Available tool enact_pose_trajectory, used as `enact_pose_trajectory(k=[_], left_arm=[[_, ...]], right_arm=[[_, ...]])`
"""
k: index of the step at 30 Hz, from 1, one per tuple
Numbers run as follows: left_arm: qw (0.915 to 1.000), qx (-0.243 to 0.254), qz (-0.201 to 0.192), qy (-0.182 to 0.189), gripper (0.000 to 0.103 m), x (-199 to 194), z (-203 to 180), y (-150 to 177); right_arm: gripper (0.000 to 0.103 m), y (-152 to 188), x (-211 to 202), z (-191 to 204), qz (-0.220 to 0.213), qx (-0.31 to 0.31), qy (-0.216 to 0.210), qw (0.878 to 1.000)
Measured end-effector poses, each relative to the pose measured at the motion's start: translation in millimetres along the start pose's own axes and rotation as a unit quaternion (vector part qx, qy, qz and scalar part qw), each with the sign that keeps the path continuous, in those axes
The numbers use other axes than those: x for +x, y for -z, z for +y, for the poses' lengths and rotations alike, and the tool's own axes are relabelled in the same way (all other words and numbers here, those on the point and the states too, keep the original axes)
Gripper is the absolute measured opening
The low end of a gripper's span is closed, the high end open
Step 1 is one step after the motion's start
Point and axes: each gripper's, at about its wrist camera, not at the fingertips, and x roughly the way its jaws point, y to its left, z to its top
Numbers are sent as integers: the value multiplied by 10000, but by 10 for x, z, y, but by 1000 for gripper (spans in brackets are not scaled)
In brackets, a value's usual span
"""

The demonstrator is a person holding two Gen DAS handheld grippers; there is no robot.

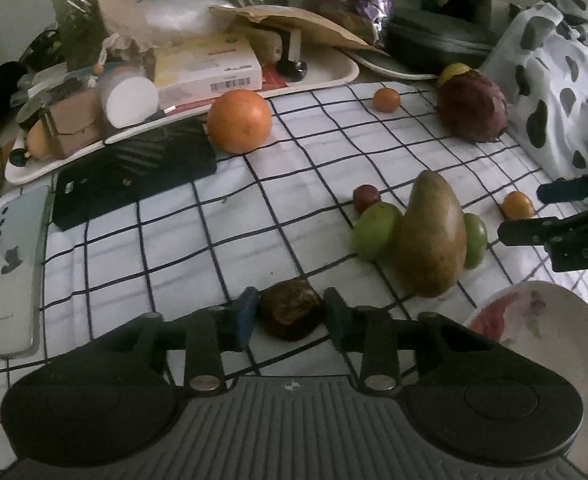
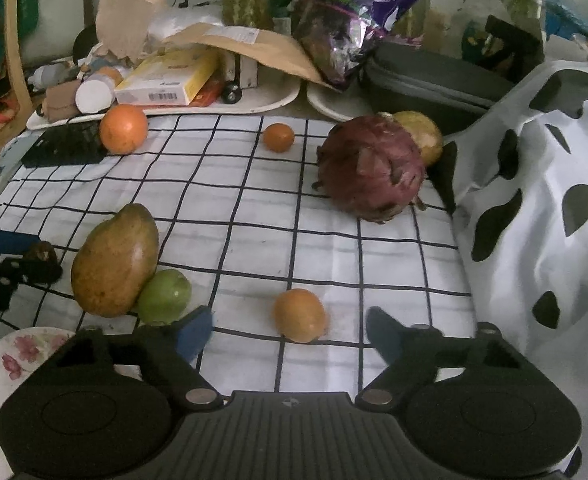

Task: Organize fruits
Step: 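Grasp the small orange apricot with the right tool while the left tool holds the passion fruit, then carry both fruits over the rose plate and open both tools to release them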

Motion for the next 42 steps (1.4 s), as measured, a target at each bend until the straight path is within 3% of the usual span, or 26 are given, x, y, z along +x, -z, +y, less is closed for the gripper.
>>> enact_pose_trajectory(k=[4,6,13,24,34,42], left_arm=[[9999,-69,-21,71,31,-22,23,9],[9999,-66,-77,124,31,-52,28,13],[9983,-101,-459,357,31,-225,11,31],[9936,-158,-952,594,31,-591,-95,252],[9922,127,-922,826,31,-717,-397,500],[9924,523,-626,925,31,-604,-606,586]], right_arm=[[40,3,53,17,32,-33,-18,10000],[30,16,55,14,-7,-45,155,9999],[29,39,-110,59,-227,-212,167,9994],[29,151,-578,132,-632,6,-280,9976],[29,422,-751,304,-453,-56,-693,9966],[30,557,-701,430,-93,-251,-983,9948]])
